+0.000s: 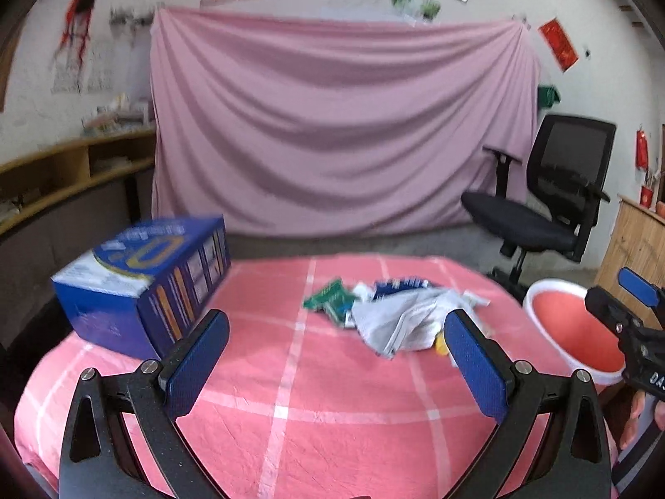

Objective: Collect trash
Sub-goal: 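Return both tools to the table toward the grey mask and earbud case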

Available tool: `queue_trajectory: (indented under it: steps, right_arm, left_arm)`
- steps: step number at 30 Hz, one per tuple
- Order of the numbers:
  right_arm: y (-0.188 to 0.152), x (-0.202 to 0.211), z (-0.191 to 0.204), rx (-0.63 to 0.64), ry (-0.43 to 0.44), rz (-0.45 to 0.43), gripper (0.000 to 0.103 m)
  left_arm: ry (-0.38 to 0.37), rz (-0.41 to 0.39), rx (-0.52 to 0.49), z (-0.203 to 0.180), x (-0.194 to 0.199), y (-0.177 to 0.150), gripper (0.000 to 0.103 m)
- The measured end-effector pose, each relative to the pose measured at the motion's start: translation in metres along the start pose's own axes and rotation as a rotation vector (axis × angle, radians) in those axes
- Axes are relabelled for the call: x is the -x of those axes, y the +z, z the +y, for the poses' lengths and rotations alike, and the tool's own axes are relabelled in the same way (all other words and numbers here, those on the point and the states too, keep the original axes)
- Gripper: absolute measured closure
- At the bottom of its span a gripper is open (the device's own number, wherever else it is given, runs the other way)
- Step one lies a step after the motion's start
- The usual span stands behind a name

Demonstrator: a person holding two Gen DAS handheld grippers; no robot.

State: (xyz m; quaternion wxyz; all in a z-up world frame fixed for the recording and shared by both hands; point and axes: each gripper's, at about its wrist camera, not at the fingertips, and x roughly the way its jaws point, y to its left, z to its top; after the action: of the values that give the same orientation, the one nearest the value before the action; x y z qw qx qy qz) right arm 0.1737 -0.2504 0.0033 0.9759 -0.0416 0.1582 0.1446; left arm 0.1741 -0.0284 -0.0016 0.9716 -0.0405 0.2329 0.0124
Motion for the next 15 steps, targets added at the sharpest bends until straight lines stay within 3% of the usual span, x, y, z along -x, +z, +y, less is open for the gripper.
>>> queue_trajectory:
  steps: [2, 6, 11, 15]
  right_arm:
    - [-0.001, -0.017, -0.003, -0.017, 0.009, 0.072, 0.001]
    - [-0.004, -0.056, -0.006, -0.039, 0.048, 0.234, 0.016]
    - [-0.01, -0.094, -0.01, -0.073, 0.116, 0.374, 0.037]
    - [-0.011, -0.114, -0.006, -0.088, 0.164, 0.44, 0.044]
  left_arm:
    - [-0.005, 0.093, 0.005, 0.0, -0.018, 0.001, 0.002]
    - [-0.054, 0.205, 0.023, 0.003, -0.043, 0.0, 0.005]
    - [-0.097, 0.286, -0.005, -0.004, -0.063, 0.002, 0.026]
    - [-0.113, 0.348, -0.016, -0.008, -0.078, 0.003, 0.044]
